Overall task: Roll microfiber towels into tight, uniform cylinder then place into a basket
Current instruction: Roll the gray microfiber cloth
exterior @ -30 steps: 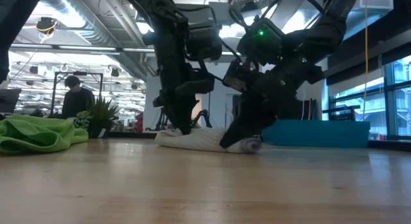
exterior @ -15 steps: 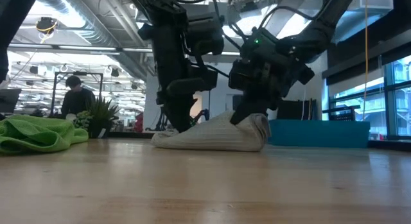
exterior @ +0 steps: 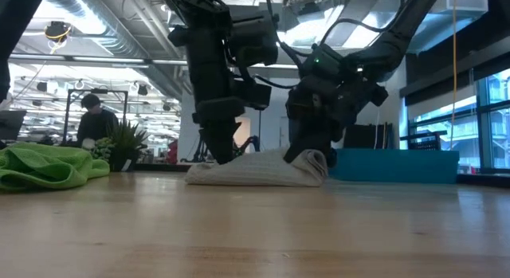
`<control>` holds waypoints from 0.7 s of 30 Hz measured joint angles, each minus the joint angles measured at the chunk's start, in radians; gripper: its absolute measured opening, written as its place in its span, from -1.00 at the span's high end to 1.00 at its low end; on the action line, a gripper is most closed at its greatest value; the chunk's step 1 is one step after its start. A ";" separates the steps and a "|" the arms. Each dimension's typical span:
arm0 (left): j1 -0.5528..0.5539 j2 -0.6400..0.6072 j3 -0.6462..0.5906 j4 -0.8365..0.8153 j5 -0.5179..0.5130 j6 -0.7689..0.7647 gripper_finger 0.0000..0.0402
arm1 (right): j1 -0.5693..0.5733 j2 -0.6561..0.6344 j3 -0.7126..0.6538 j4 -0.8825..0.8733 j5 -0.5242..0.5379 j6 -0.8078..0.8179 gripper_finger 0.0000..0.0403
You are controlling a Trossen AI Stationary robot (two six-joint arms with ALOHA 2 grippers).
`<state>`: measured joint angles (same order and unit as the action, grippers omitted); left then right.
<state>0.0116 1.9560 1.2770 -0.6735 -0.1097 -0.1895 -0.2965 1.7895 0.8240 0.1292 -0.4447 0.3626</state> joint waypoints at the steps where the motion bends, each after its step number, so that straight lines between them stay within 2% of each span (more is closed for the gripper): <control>1: 0.000 0.000 0.000 0.001 0.000 0.010 0.99 | -0.001 0.002 0.000 0.000 0.013 0.001 0.82; 8: -0.002 0.000 0.000 0.001 -0.005 0.043 0.99 | -0.005 0.040 0.002 0.009 0.054 0.025 0.82; 15: -0.005 0.000 0.000 0.001 -0.011 0.062 0.99 | -0.021 0.069 0.004 0.018 0.053 0.017 0.80; 18: -0.006 0.000 0.000 0.002 -0.011 0.062 0.99 | -0.022 0.072 0.002 0.044 0.009 -0.045 0.73; 21: -0.006 0.000 0.000 0.001 -0.004 0.064 0.99 | -0.023 0.074 0.000 0.066 -0.056 -0.036 0.62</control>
<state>0.0056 1.9560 1.2766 -0.6722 -0.1139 -0.1254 -0.3199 1.8633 0.8236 0.1954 -0.5008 0.3266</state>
